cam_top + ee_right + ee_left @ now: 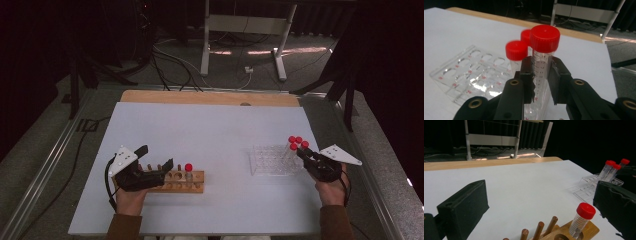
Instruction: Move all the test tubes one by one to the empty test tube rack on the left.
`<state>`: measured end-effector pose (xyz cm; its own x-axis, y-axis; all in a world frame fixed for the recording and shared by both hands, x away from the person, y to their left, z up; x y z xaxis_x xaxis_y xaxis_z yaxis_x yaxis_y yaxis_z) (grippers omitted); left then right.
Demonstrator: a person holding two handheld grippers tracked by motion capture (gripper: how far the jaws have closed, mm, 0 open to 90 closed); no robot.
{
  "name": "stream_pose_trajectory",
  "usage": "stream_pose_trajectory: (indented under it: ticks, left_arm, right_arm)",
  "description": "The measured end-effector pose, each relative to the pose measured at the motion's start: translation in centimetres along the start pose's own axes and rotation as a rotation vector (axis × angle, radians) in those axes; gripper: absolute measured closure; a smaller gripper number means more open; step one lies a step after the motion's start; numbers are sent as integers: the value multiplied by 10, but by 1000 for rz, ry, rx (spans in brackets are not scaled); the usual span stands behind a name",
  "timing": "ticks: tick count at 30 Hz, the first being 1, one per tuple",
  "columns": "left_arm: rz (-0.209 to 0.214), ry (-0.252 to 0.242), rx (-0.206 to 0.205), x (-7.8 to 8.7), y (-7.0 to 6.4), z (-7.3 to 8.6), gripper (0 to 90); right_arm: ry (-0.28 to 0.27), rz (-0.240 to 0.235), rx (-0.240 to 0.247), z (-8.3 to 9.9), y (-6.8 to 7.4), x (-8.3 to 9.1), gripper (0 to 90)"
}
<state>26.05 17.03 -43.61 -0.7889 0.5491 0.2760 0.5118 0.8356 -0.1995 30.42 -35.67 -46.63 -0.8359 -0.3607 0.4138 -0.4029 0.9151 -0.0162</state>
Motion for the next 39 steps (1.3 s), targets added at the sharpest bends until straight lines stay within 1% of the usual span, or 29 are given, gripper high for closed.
stream_pose_trajectory:
  ticks: [4, 5, 6, 9, 10, 15, 17, 19, 22, 24, 25, 27, 28, 30, 33, 36, 37, 39]
  left_arm:
    - [-2, 1, 1, 0, 0, 0, 5]
    - [-3, 1, 2, 0, 0, 0, 5]
    - [-3, 1, 2, 0, 0, 0, 5]
    - [-4, 1, 3, 0, 1, 0, 5]
    - [-4, 1, 4, 1, 1, 0, 6]
    - [-6, 1, 5, 0, 1, 0, 5]
    - [-6, 1, 6, 1, 1, 0, 6]
    - [-6, -1, 7, 1, 2, 0, 5]
    - [-6, -4, 7, 2, 2, -1, 5]
    - [-5, -5, 8, 2, 2, -1, 6]
    - [-3, -5, 9, 2, 2, -1, 5]
    - [-2, -8, 10, 2, 2, -2, 5]
    - [-2, -8, 9, 2, 1, -2, 5]
    - [-1, -9, 9, 3, 1, -2, 5]
    - [1, -10, 7, 2, 0, -3, 6]
    - [5, -11, 10, 2, -2, -3, 6]
    - [6, -11, 6, 2, -2, -4, 6]
    - [12, -12, 5, 2, -5, -5, 6]
  right_arm:
    - [-30, 8, 10, -10, 2, 9, 744]
    - [-30, 8, 10, -10, 2, 9, 744]
    - [-41, 4, 12, -13, 3, 12, 744]
    - [-47, 6, 18, -17, 3, 16, 744]
    - [-54, 0, 20, -20, 4, 20, 745]
    - [-63, -16, 29, -26, 8, 25, 745]
    - [-59, -33, 40, -30, 11, 27, 744]
    - [-57, -52, 38, -31, 12, 28, 744]
    - [-48, -62, 46, -33, 14, 29, 744]
    - [-47, -81, 45, -34, 16, 29, 744]
    - [-47, -98, 46, -35, 19, 29, 744]
    - [-47, -103, 50, -35, 20, 29, 744]
    - [-45, -118, 54, -37, 24, 29, 744]
    - [-46, -123, 55, -37, 25, 29, 744]
    - [-47, -145, 57, -39, 29, 28, 743]
    - [-47, -185, 53, -41, 36, 25, 743]
    - [-47, -185, 53, -41, 36, 25, 743]
    - [-44, -204, 57, -42, 41, 23, 743]
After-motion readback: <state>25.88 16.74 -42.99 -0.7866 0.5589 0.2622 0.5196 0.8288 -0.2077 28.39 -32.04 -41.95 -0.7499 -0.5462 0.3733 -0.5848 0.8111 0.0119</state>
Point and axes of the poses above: each handheld gripper's, and its own axes: x roughly backward along the jaws, z roughly out of its underside, y roughly to its left, the point moved 1 cm from there along -x, roughly forward along the jaws, and after that the axes turned 1 degree about -z, right-handed, at the moved point
